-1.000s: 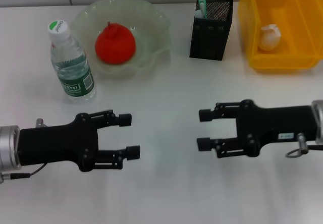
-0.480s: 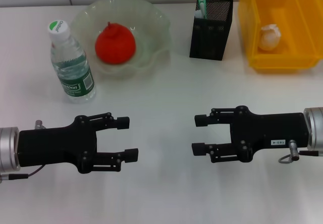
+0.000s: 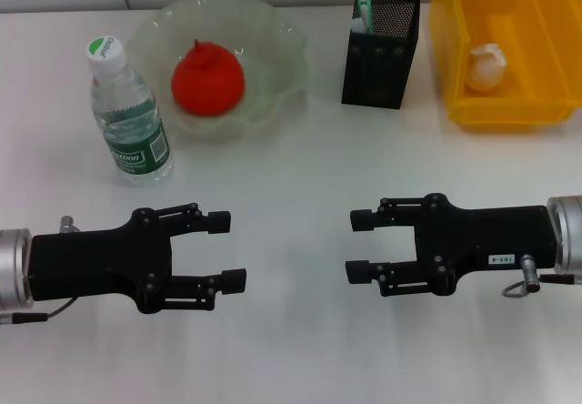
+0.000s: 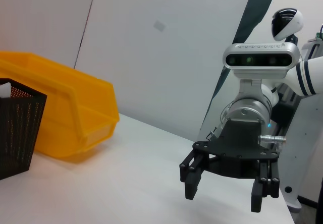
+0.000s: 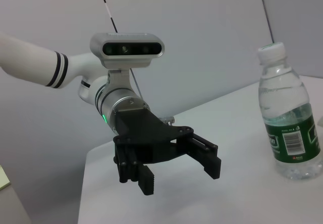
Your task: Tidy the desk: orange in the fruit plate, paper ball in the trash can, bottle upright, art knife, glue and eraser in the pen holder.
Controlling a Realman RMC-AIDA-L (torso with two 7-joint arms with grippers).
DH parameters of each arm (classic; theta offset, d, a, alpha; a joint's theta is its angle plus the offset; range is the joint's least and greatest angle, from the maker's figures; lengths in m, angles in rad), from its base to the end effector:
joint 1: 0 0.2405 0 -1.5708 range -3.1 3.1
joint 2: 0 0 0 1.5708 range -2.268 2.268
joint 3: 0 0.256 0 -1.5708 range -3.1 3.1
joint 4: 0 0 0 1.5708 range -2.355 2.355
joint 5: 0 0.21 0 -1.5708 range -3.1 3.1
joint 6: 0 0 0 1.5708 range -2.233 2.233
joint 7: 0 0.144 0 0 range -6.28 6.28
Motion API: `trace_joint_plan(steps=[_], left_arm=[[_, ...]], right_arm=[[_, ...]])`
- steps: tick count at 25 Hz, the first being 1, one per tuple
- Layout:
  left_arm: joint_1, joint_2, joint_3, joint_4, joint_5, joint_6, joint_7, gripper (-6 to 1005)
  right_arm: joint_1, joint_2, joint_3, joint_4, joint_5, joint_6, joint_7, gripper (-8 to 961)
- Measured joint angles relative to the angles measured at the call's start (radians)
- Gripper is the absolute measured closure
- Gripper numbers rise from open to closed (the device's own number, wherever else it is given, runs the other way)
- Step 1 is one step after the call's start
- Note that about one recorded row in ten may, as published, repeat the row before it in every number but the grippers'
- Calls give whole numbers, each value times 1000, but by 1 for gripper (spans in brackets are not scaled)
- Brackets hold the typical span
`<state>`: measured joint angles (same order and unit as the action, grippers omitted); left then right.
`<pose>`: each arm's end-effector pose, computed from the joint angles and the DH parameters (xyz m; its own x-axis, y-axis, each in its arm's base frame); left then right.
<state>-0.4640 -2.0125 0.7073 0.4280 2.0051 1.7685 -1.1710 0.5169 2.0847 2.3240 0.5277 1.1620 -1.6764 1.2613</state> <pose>-0.2852 0.2671 -0.0107 0.7593 0.3491 0.5491 0.3783 -0.9235 0.0640 0.2542 0.2889 -0.0365 0.8049 -0.3321 -0.4918 -0.3430 -0.9366 0.0710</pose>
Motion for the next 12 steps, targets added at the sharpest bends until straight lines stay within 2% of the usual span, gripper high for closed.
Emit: trace_joint_plan(steps=[12], left_arm=[[0, 0, 0, 0, 0, -2, 1, 152]], right_arm=[[-2, 1, 0, -2, -1, -5, 4, 230]])
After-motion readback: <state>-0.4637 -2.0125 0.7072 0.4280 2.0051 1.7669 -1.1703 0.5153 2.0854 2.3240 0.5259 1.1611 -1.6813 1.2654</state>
